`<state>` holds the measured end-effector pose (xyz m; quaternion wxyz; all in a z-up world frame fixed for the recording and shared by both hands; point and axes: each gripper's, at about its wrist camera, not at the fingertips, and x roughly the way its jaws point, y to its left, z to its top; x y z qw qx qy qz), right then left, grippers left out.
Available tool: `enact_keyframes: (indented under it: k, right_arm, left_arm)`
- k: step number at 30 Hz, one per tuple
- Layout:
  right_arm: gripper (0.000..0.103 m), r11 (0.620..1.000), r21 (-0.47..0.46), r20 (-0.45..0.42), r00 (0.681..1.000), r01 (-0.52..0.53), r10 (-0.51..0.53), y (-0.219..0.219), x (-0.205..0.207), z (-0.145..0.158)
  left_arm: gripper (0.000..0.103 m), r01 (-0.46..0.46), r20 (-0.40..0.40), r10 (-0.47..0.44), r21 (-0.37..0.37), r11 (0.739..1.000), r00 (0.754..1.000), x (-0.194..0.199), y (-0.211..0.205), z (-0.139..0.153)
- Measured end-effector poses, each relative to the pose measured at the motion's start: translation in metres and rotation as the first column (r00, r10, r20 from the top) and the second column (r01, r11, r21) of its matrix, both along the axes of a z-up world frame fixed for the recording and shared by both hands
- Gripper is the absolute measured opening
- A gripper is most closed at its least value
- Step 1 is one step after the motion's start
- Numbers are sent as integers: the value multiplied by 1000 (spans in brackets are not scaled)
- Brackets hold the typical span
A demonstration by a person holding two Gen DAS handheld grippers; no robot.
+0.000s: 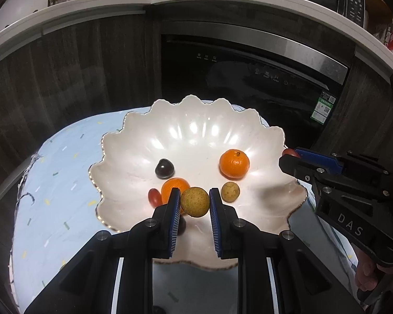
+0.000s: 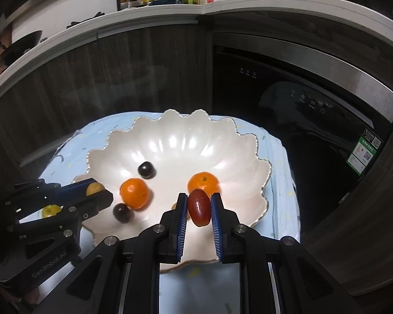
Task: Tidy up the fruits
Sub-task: 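Carry the red date with the right tool while the left tool carries the brown fruit over the bowl, then open both tools to drop the red date and brown fruit into the bowl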
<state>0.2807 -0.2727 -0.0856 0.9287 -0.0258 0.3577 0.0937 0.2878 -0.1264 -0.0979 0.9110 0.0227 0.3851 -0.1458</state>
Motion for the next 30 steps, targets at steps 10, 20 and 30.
enact_keyframes:
  k: [10, 20, 30]
  right_arm:
    - [19, 1000, 21, -29, 999, 14, -14, -9, 16, -14]
    - [20, 999, 18, -61, 998, 34, -33, -9, 22, -26]
    - [63, 997, 23, -28, 997, 73, -73, -14, 17, -21]
  left_arm:
    - [23, 3, -36, -3, 6, 1000, 999, 16, -7, -12]
    - [35, -1, -66, 1, 6, 1000, 998, 20, -7, -17]
    - [70, -26, -38, 27, 36, 999, 999, 16, -3, -10]
